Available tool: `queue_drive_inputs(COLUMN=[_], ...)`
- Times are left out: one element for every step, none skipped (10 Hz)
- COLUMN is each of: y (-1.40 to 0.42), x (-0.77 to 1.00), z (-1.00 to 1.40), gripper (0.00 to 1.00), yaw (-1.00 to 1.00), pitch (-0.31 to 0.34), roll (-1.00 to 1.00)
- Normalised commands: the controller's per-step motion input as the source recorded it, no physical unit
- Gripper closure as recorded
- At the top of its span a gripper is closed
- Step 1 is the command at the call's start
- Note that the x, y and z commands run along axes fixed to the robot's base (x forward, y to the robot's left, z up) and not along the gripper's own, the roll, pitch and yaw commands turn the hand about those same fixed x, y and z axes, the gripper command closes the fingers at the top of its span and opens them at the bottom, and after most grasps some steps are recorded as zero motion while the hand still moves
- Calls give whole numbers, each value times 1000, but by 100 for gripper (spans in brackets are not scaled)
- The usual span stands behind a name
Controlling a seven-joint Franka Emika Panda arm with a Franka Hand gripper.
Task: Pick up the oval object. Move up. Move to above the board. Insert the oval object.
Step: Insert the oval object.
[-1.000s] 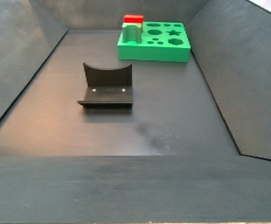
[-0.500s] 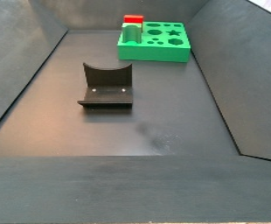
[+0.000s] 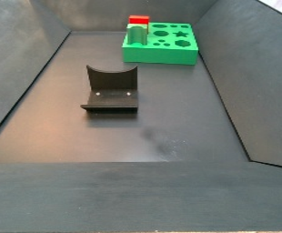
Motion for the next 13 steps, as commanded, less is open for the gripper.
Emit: queue_drive_inputs(y=[-391, -506, -580, -500, -474, -483, -486, -471, -431, -394, -351, -294, -289], x=[-160, -71, -43, -54, -63, -91, -111, -89, -49, -26, 0, 0, 0], z=[-414, -391, -411, -346, -369, -420, -457, -489, -437, -406, -346, -354, -411], gripper=[100, 100, 100, 100, 100, 100, 100, 100, 100, 100, 100, 100, 100], yaw=[346, 460, 403, 300, 191, 103, 43, 0, 0, -6, 0, 0, 0], pitch=[-161, -143, -139, -187, -179, -180, -173, -169, -167, -167, -151, -129, -134], roll=[-100, -41, -39, -97, -67, -33, 0, 0, 0, -7, 0, 0, 0])
